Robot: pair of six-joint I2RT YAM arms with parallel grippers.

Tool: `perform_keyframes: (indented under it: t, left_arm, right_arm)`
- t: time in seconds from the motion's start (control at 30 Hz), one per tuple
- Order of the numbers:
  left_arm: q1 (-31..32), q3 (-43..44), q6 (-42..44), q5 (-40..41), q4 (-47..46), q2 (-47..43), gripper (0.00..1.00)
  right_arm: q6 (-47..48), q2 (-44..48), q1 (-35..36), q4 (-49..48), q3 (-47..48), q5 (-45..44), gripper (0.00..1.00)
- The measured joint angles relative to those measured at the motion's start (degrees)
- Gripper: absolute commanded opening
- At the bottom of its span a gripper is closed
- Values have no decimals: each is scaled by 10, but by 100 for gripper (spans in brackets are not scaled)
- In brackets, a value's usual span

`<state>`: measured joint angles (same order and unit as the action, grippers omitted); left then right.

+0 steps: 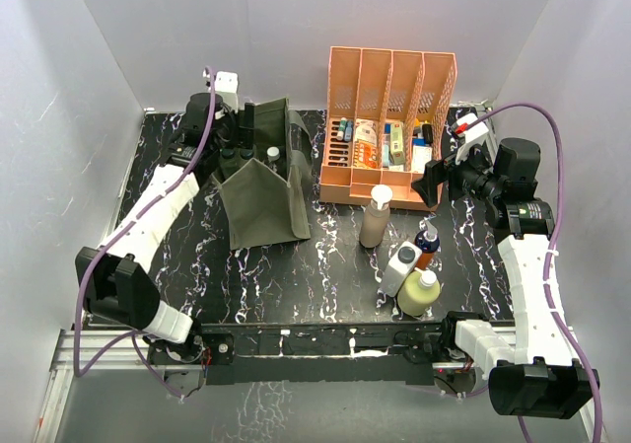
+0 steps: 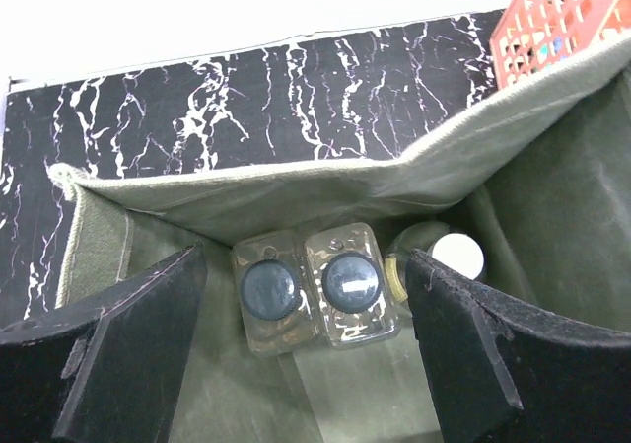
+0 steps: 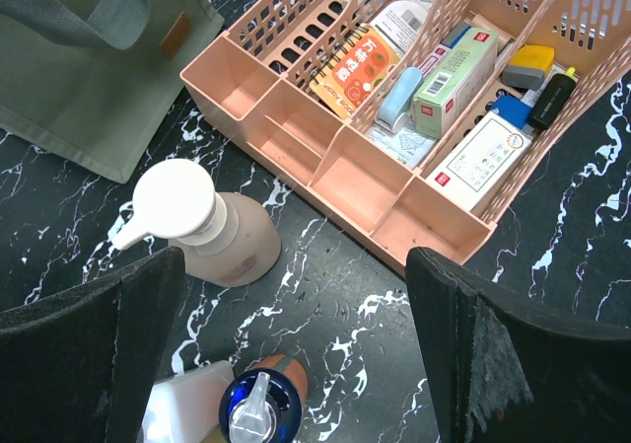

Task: Place the personal care products into the canvas bag
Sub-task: Place the care product in the canvas bag, then pick up the care product from the center of the board.

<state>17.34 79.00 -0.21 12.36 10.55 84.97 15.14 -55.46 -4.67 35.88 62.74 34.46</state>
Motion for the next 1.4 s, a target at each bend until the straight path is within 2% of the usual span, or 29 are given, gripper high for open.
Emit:
perform_keyframes:
  t: [0.17, 0.23, 0.33, 0.6, 0.83, 0.97, 1.23, 1.4]
  left_arm:
    - [0, 0, 30, -53, 4, -13, 81]
    - [0, 3, 38, -77, 13, -24, 85]
    - [0, 29, 46, -115, 37, -37, 97]
    - [0, 127, 78, -213, 97, -70, 97]
    - [0, 209, 119, -331, 181, -71, 97]
    - [14, 245, 125, -355, 211, -55, 97]
    - [180, 282, 159, -331, 259, 36, 97]
    - [248, 303, 155, -327, 264, 106, 97]
  right_arm:
    - [2, -1, 0, 0, 0, 0, 99]
    - [5, -3, 0, 1, 0, 0, 99]
    - [11, -8, 0, 3, 0, 0, 99]
    - [40, -26, 0, 31, 9, 10, 99]
    - [77, -35, 0, 67, 25, 48, 99]
    - [64, -30, 0, 63, 23, 44, 99]
    - [3, -25, -1, 36, 23, -42, 99]
    - [-20, -25, -31, 23, 23, -85, 99]
